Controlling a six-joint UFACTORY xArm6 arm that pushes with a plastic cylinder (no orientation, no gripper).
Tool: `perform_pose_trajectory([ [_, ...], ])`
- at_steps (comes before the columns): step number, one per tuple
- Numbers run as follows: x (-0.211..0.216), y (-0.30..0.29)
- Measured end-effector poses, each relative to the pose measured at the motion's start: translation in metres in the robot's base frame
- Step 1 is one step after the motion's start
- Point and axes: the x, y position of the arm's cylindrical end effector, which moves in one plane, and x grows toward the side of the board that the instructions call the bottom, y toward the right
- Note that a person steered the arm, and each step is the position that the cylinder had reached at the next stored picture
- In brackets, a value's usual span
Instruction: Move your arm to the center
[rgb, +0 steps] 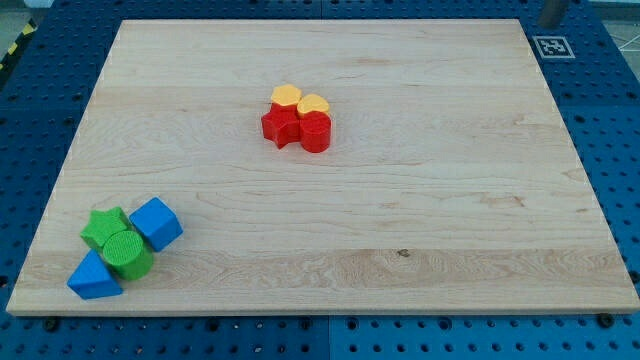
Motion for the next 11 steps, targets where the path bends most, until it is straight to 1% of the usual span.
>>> perform_pose_trajectory([
  [1,0.002,0.0],
  [2,0.024,-0.002],
  [3,0.066,-0.015],
  [4,0.101,-0.042],
  [5,0.138,-0.08],
  [6,0.182,-0.115],
  [7,0.219,-0.163],
  [8,0.237,-0.214],
  [9,0.248,-0.243],
  [11,0.248,-0.301],
])
